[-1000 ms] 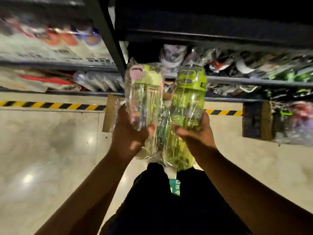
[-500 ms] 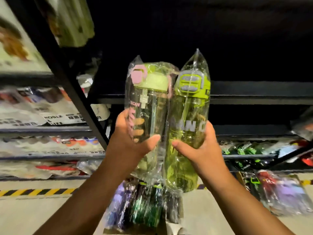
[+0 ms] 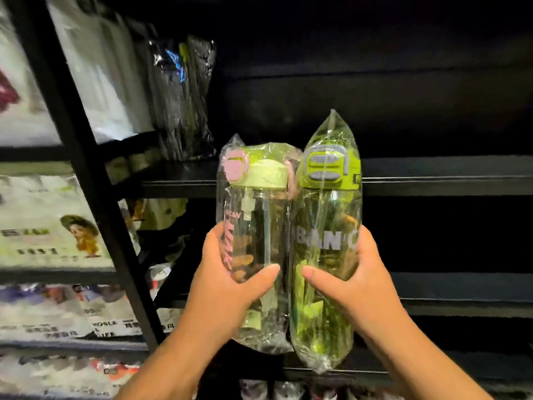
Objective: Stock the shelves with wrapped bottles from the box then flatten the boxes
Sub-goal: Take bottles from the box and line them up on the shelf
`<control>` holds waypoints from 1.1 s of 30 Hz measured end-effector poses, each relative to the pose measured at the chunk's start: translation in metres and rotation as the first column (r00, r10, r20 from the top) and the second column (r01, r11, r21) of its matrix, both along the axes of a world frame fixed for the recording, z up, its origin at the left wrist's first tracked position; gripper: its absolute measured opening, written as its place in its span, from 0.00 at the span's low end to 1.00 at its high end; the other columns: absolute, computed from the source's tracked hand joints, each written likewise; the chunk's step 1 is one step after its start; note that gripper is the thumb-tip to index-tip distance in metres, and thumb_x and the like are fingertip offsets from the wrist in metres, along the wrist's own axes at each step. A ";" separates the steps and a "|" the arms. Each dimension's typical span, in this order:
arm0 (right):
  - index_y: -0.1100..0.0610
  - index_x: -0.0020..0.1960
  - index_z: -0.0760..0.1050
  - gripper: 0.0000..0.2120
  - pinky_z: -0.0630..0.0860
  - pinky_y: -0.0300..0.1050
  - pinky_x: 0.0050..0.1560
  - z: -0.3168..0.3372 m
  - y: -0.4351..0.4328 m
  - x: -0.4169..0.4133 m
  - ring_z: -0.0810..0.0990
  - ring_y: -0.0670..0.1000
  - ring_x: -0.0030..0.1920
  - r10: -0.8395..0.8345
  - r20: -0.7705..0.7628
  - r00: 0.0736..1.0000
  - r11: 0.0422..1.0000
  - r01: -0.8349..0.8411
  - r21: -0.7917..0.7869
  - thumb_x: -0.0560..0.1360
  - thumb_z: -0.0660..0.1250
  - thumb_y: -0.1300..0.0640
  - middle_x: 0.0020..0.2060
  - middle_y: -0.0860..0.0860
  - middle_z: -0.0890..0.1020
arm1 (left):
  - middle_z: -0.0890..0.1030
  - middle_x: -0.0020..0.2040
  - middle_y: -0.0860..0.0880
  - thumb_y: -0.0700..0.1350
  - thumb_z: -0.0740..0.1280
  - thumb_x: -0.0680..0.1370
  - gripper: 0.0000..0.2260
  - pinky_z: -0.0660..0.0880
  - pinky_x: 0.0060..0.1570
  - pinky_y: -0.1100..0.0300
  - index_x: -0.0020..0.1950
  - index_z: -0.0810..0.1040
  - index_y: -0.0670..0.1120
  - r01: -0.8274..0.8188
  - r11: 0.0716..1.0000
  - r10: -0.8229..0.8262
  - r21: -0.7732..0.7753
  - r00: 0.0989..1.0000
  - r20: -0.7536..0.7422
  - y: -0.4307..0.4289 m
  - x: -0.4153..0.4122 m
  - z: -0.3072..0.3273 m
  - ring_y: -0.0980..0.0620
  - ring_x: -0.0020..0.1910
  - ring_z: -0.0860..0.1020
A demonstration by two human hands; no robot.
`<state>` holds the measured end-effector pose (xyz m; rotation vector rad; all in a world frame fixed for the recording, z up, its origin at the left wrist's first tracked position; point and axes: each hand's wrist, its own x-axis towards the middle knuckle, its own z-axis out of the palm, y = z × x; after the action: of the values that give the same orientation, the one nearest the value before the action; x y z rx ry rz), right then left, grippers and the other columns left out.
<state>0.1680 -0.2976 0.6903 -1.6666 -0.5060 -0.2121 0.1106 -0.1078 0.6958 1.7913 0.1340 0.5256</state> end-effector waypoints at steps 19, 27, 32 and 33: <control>0.43 0.66 0.66 0.33 0.76 0.35 0.48 0.169 0.107 0.086 0.80 0.38 0.52 0.006 0.155 0.988 0.989 -0.029 0.147 0.68 0.79 0.51 0.56 0.40 0.78 | 0.71 0.61 0.62 0.49 0.77 0.72 0.41 0.69 0.56 0.65 0.77 0.57 0.55 -0.113 0.993 0.102 0.024 0.954 0.282 0.111 0.079 0.154 0.66 0.55 0.74; 0.49 0.78 0.56 0.47 0.68 0.48 0.69 0.153 0.184 0.128 0.68 0.48 0.69 -0.199 0.208 0.958 0.980 0.191 0.060 0.67 0.79 0.47 0.70 0.47 0.66 | 0.74 0.56 0.64 0.51 0.77 0.71 0.37 0.72 0.60 0.59 0.74 0.60 0.54 -0.160 0.986 0.141 0.037 0.941 0.307 0.180 0.115 0.150 0.68 0.52 0.75; 0.49 0.79 0.52 0.49 0.62 0.42 0.66 0.139 0.212 0.149 0.63 0.47 0.71 -0.258 0.240 0.936 0.966 0.249 0.066 0.68 0.77 0.45 0.72 0.47 0.62 | 0.77 0.59 0.60 0.51 0.78 0.71 0.37 0.75 0.59 0.58 0.74 0.62 0.53 -0.169 0.985 0.154 0.020 0.937 0.312 0.198 0.126 0.137 0.62 0.53 0.79; 0.49 0.79 0.51 0.49 0.61 0.42 0.65 0.138 0.215 0.153 0.62 0.47 0.71 -0.261 0.242 0.934 0.965 0.254 0.061 0.68 0.77 0.45 0.73 0.47 0.62 | 0.77 0.58 0.60 0.50 0.78 0.71 0.36 0.75 0.58 0.59 0.74 0.63 0.53 -0.174 0.984 0.159 0.023 0.937 0.310 0.201 0.128 0.135 0.62 0.53 0.79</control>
<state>0.3212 -0.0823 0.8282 -1.6849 -0.4657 -0.6252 0.2382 0.0932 0.8312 1.7315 0.0569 0.9309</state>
